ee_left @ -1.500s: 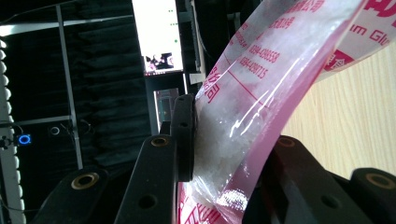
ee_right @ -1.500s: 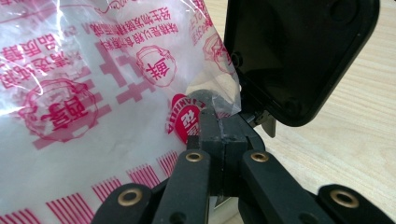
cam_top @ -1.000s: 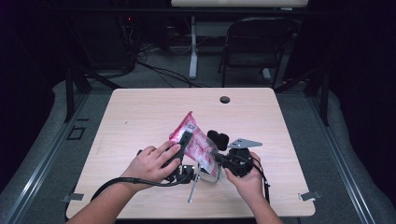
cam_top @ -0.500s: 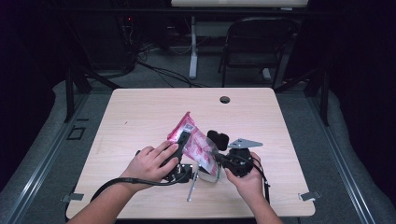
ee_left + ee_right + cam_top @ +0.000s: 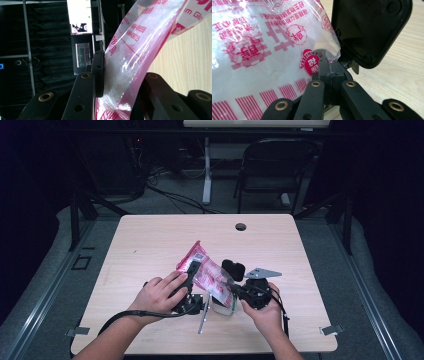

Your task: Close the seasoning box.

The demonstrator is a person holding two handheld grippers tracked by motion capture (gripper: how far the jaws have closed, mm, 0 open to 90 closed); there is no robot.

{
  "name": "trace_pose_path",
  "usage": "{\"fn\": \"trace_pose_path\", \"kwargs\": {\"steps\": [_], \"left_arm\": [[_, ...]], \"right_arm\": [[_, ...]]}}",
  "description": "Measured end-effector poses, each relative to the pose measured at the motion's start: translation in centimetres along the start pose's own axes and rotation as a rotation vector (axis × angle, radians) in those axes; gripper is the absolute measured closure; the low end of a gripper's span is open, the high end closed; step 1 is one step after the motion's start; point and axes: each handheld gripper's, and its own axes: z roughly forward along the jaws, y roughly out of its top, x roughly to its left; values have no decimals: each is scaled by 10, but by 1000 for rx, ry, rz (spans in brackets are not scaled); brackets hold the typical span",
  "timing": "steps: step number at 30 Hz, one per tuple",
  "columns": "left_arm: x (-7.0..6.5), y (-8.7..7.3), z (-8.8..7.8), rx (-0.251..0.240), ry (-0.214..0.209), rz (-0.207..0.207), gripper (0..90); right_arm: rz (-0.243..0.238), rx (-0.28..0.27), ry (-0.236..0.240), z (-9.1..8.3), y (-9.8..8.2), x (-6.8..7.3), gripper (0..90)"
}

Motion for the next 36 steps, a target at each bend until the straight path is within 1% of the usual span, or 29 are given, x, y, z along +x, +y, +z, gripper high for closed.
{"fn": "trace_pose_path", "kwargs": {"steps": [3,6,10,11,13,14,16,18,19,20,21,22,23,24,26,27,28,29,30,31,32,35,36], "left_arm": [[0,0,-1,0,-7,-4,733],[2,1,-1,-4,-5,-2,733],[3,1,-1,-5,-6,-4,733],[2,0,-1,2,-13,-9,733],[1,0,-1,-1,-11,-12,733],[0,-2,0,5,-20,-24,733],[0,-2,0,5,-17,-22,734],[-1,-4,1,10,-34,-47,734],[-2,-5,2,8,-35,-56,734],[-2,-5,2,8,-35,-56,734],[-3,-7,2,12,-45,-77,734],[-3,-7,2,12,-45,-77,734],[-5,-8,2,17,-52,-96,734],[-5,-9,2,15,-45,-97,734],[-7,-10,2,28,-63,-123,735],[-7,-11,2,18,-52,-129,735],[-7,-11,2,18,-52,-129,735],[-8,-13,2,21,-62,-150,735],[-8,-13,2,21,-62,-150,735],[-10,-15,2,23,-69,-172,735],[-11,-16,3,23,-67,-179,736],[-12,-17,2,30,-83,-196,736],[-13,-19,2,36,-93,-215,736]], "right_arm": [[1,0,6,1,0,1,900],[-4,8,11,2,0,2,900],[-6,5,8,2,0,2,900],[-4,5,9,1,0,1,900],[-3,2,6,1,-1,1,900],[-4,2,8,1,-1,1,900],[-4,3,7,1,-1,1,900],[-4,1,4,0,-1,1,900],[-3,0,4,0,-1,1,900],[-3,0,4,0,-1,1,900],[-1,-6,8,0,-1,1,900],[-2,-5,7,0,0,1,900],[-3,-4,9,-1,0,1,900],[-4,-5,6,-1,0,1,900],[-6,-5,4,-1,0,2,900],[-5,-5,5,-2,0,2,900],[-5,-6,7,-2,0,2,900],[-6,-6,9,-2,0,2,900],[-6,-8,10,-2,0,2,900],[-7,-9,11,-3,0,3,900],[-11,-4,10,-3,1,3,900],[-11,-9,10,-4,1,3,900],[-14,-10,14,-4,1,4,900]]}}
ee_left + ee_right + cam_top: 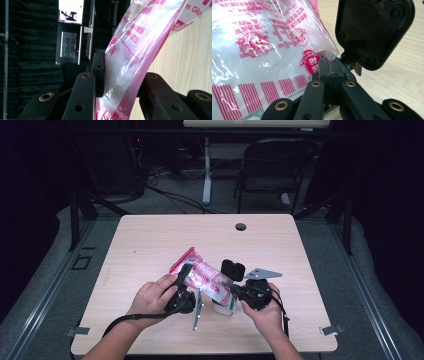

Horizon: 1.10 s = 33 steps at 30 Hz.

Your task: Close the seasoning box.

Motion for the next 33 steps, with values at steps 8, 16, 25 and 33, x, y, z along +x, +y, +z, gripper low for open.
{"fn": "trace_pose_path", "kwargs": {"steps": [8,16,25,33], "left_arm": [[-3,-7,2,-3,-26,-90,736],[-9,-13,4,19,-55,-151,739],[-13,-18,6,18,-81,-223,743],[-15,-20,7,19,-93,-250,745]], "right_arm": [[-6,-9,3,-3,1,2,900],[-5,-16,7,-4,2,4,900],[-16,-19,9,-5,3,5,900],[-13,-26,9,-5,4,5,900]]}}
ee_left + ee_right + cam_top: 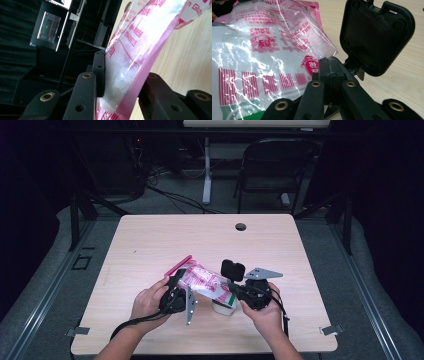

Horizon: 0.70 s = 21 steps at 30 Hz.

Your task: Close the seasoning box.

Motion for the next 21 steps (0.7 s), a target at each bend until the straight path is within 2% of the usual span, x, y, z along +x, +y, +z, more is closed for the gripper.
{"fn": "trace_pose_path", "kwargs": {"steps": [7,8,14,19,21], "left_arm": [[-2,-2,1,0,-8,-23,746],[-4,-3,2,-4,-13,-41,747],[-7,-7,2,0,-33,-68,748],[-7,-9,2,2,-37,-77,749],[-8,-12,3,2,-46,-97,749]], "right_arm": [[3,-4,0,0,0,0,900],[2,-4,0,0,0,0,900],[6,-7,6,0,1,-1,900],[3,-6,7,1,1,0,900],[-3,1,10,1,2,1,900]]}}
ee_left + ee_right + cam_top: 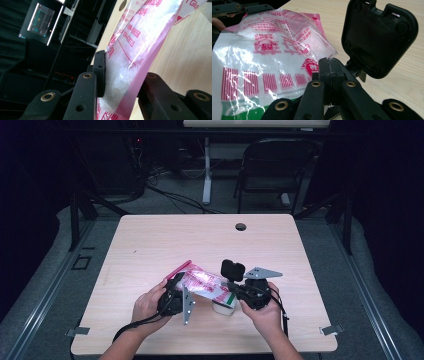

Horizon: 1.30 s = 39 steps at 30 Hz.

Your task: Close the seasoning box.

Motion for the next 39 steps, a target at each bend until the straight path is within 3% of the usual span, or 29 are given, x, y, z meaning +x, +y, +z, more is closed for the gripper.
{"fn": "trace_pose_path", "kwargs": {"steps": [17,20,30,39], "left_arm": [[-11,-11,7,23,-68,-54,755],[-13,-13,9,23,-89,-79,756],[-22,-14,11,21,-141,-80,751],[-23,-15,14,27,-188,-110,831]], "right_arm": [[-5,-7,18,1,1,3,900],[-1,-7,24,0,2,3,900],[-11,-8,52,3,4,7,900],[-14,-10,62,4,5,8,900]]}}
